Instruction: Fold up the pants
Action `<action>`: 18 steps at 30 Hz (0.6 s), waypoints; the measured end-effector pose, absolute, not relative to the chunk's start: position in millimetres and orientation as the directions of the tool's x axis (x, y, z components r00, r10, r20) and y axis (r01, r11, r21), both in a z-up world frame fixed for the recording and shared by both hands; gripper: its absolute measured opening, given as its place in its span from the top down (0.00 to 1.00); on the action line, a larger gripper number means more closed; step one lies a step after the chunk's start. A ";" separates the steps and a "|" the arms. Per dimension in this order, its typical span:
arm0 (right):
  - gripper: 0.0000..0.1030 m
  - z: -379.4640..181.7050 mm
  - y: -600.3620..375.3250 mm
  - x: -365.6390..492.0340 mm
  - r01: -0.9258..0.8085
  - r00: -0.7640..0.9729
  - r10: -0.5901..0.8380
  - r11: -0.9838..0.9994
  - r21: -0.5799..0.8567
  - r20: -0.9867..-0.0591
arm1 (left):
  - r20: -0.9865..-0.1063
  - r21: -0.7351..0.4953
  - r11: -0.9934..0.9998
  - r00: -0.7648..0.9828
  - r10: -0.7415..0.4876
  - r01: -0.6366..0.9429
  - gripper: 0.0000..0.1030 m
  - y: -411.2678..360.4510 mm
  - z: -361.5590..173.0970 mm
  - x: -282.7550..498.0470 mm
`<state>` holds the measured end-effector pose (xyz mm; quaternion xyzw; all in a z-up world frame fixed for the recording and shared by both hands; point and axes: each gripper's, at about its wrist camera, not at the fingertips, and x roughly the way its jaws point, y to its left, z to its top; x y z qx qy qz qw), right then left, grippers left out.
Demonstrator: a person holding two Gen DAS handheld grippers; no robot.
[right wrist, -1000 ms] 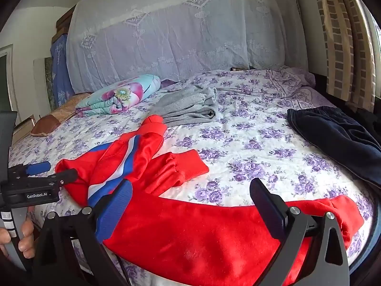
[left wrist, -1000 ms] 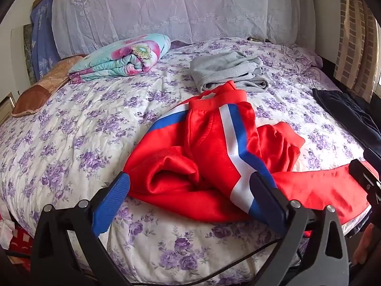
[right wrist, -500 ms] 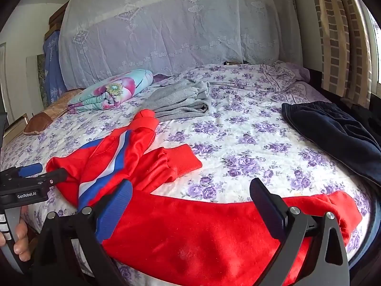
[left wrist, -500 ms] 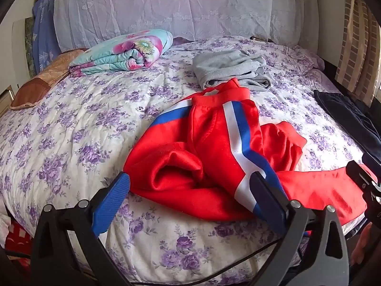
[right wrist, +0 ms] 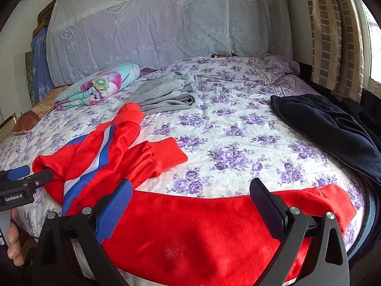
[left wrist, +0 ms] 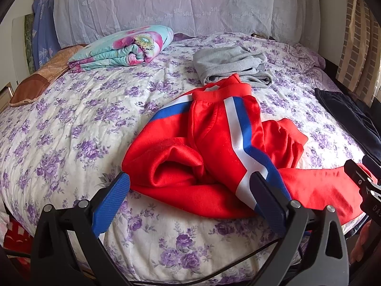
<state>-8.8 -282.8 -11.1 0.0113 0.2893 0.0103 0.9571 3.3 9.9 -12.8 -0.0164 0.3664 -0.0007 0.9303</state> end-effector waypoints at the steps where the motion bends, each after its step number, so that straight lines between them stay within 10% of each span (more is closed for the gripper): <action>1: 0.03 -11.6 -282.3 -8.6 -0.015 0.831 0.027 1.000 0.026 -0.555 | -0.682 -0.031 0.999 0.731 -0.013 -0.011 0.05 9.9 -12.9 3.3; 18: 0.03 -15.0 -277.6 -6.8 -0.027 0.820 0.032 1.000 0.017 -0.572 | -0.693 -0.039 0.999 0.720 -0.017 -0.014 0.05 12.4 -18.4 5.1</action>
